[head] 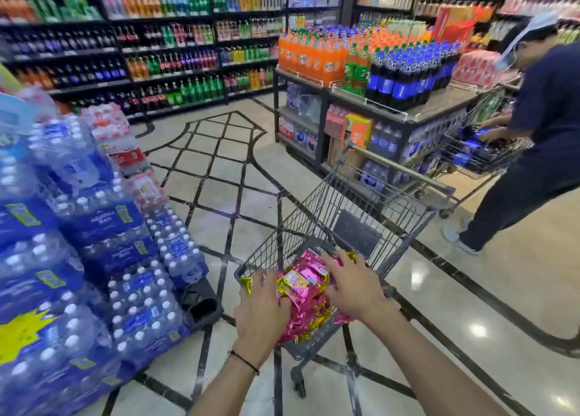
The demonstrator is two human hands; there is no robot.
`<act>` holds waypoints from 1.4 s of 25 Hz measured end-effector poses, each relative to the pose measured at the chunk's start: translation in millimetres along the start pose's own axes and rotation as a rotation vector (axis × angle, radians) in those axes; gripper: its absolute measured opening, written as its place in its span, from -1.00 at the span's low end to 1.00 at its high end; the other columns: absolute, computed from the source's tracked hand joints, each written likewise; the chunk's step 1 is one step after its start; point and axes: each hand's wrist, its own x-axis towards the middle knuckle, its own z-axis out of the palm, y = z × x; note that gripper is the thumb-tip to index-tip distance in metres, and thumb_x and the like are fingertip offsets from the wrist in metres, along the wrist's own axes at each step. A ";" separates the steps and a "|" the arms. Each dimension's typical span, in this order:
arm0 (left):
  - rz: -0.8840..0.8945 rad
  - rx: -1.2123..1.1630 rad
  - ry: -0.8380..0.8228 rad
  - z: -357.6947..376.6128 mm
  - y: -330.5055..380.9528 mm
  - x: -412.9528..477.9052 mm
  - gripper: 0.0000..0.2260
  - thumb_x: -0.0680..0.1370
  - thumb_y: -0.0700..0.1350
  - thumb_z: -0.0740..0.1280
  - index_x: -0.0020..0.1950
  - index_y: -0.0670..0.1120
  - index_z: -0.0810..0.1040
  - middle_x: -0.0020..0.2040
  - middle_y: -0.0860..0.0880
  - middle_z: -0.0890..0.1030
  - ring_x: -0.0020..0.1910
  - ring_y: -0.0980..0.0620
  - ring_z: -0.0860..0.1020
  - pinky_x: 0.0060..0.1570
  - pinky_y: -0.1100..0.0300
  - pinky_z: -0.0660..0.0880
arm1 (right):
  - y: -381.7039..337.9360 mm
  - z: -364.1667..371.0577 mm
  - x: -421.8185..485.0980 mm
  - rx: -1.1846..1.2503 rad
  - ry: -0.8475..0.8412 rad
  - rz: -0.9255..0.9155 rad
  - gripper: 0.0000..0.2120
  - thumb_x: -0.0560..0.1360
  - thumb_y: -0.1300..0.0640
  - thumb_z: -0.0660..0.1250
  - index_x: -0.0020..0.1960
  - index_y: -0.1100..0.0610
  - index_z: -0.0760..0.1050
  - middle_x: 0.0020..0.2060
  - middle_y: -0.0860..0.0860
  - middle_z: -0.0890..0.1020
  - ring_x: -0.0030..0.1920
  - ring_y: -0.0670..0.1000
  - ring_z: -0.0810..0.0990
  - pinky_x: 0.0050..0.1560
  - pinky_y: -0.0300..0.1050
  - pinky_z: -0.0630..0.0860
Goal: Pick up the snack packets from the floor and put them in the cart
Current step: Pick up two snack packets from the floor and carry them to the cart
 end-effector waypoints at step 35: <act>-0.768 -0.097 -0.230 250.7 11.7 196.3 -0.42 0.58 0.04 0.27 0.55 0.01 0.14 0.57 -0.04 0.18 0.39 -0.30 0.34 0.15 -0.10 0.55 | 106.5 242.5 351.8 -0.129 -0.509 -0.605 -0.27 0.57 -0.07 0.24 0.60 -0.06 -0.07 0.57 0.08 0.12 0.52 0.33 0.12 0.34 0.23 0.45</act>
